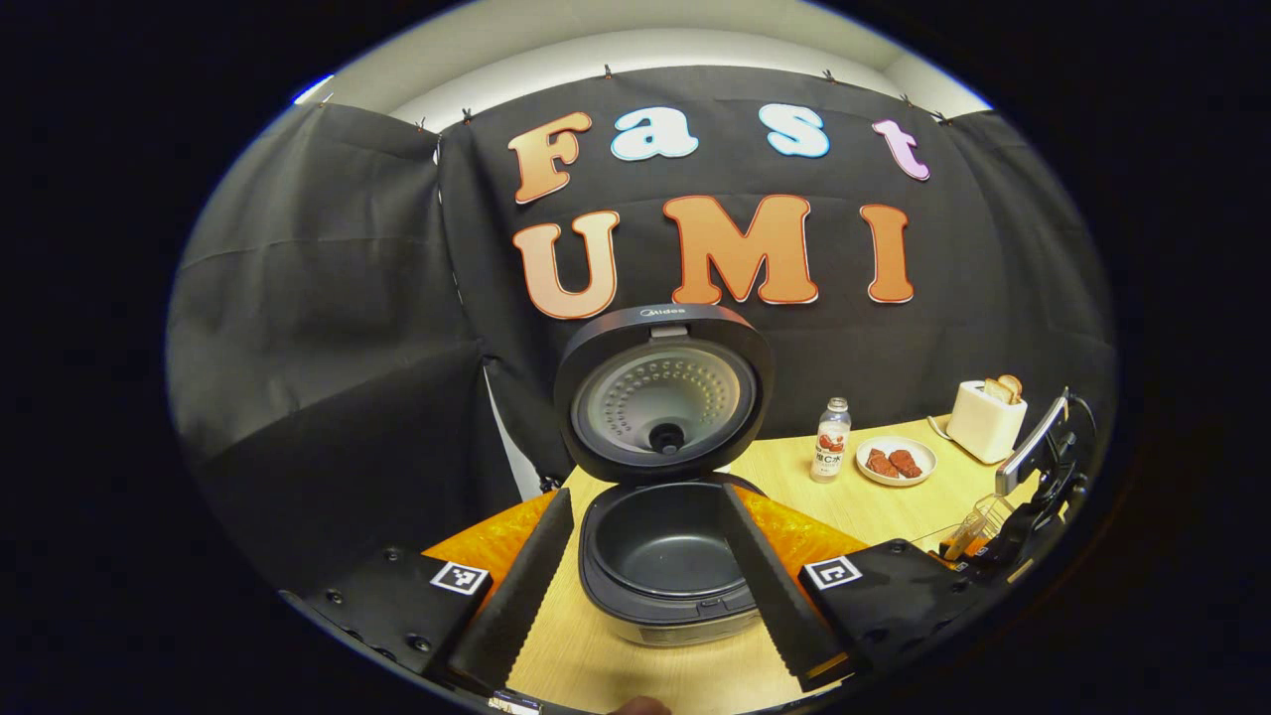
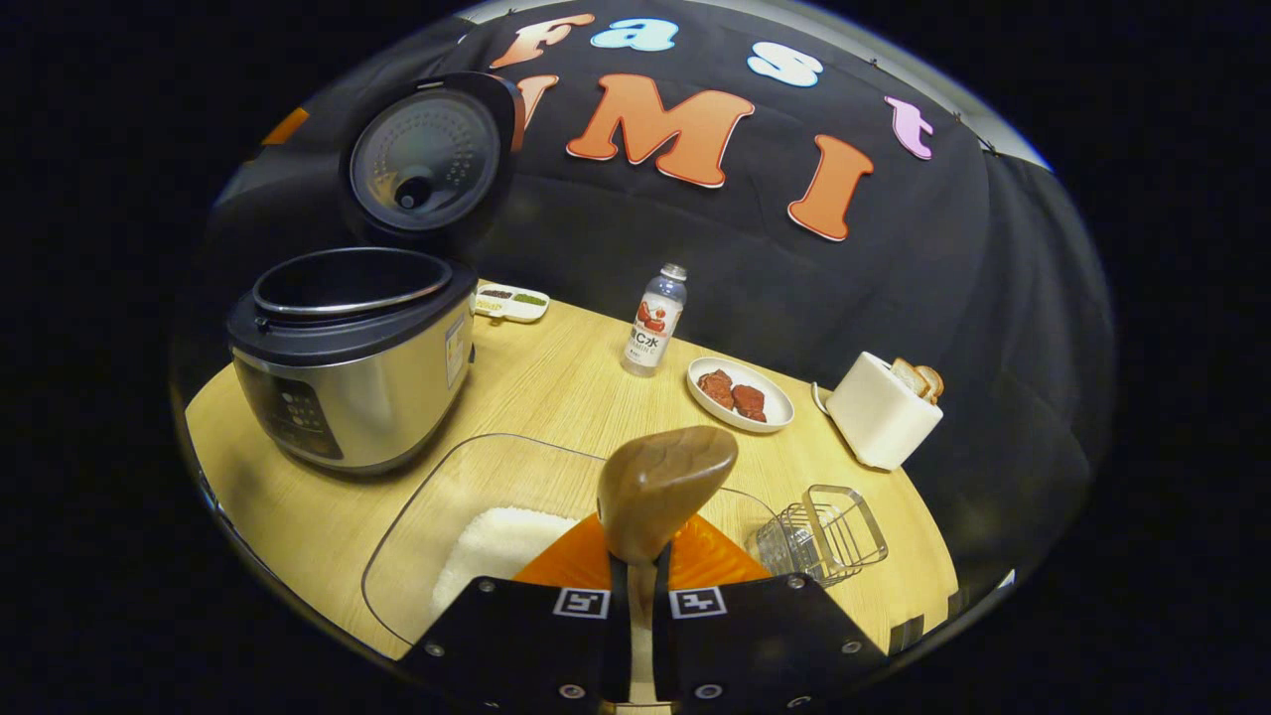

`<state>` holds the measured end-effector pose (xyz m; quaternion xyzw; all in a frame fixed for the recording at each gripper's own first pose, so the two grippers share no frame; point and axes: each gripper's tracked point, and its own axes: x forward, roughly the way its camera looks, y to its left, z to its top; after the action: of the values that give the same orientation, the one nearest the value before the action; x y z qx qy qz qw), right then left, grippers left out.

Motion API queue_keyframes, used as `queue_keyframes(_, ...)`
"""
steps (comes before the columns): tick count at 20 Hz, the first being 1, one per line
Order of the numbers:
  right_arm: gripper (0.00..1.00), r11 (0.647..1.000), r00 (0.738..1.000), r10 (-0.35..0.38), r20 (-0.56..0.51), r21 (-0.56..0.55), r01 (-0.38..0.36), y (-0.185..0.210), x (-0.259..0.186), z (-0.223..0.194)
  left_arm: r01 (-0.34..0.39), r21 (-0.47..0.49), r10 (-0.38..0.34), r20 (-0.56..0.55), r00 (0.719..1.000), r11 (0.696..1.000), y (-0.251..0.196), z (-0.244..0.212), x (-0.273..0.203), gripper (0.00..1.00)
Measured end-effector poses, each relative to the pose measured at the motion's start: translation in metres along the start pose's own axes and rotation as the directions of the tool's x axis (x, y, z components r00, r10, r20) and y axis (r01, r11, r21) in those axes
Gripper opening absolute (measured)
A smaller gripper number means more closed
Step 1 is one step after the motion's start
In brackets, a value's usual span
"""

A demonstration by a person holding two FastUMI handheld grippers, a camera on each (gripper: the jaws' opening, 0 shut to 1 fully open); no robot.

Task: Close the left gripper, press the button to open the rice cooker; take a wooden spoon from the chopstick holder with the right hand, scoop a spoonful of rice and pour it into the rice cooker, then put the wooden spoon back into the chopstick holder.

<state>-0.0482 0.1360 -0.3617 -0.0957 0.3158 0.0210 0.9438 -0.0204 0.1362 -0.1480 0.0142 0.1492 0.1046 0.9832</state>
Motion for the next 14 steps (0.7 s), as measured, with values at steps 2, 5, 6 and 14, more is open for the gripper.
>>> queue_keyframes(2, 0.08, 0.998, 1.0, 0.001, -0.008, 0.057, -0.001, 0.001, 0.001, -0.001, 0.003, 0.003, -0.003, -0.006, 1.0, 1.0, 0.0, -0.004, 0.0, 1.0)
queue_keyframes(5, 0.08, 0.99, 1.0, -0.009, -0.024, 0.139, 0.013, -0.004, 0.004, -0.001, 0.009, 0.004, -0.009, -0.017, 1.0, 1.0, 0.001, -0.008, 0.001, 1.0)
queue_keyframes(6, 0.08, 0.985, 0.999, -0.011, -0.031, 0.169, 0.017, -0.006, 0.005, -0.001, 0.012, 0.004, -0.012, -0.017, 1.0, 1.0, 0.001, -0.008, 0.001, 1.0)
queue_keyframes(14, 0.08, 0.917, 0.995, 0.024, -0.092, 0.398, 0.015, -0.014, 0.008, -0.004, 0.035, -0.005, -0.035, -0.032, 0.999, 0.999, 0.003, -0.013, 0.004, 1.0)
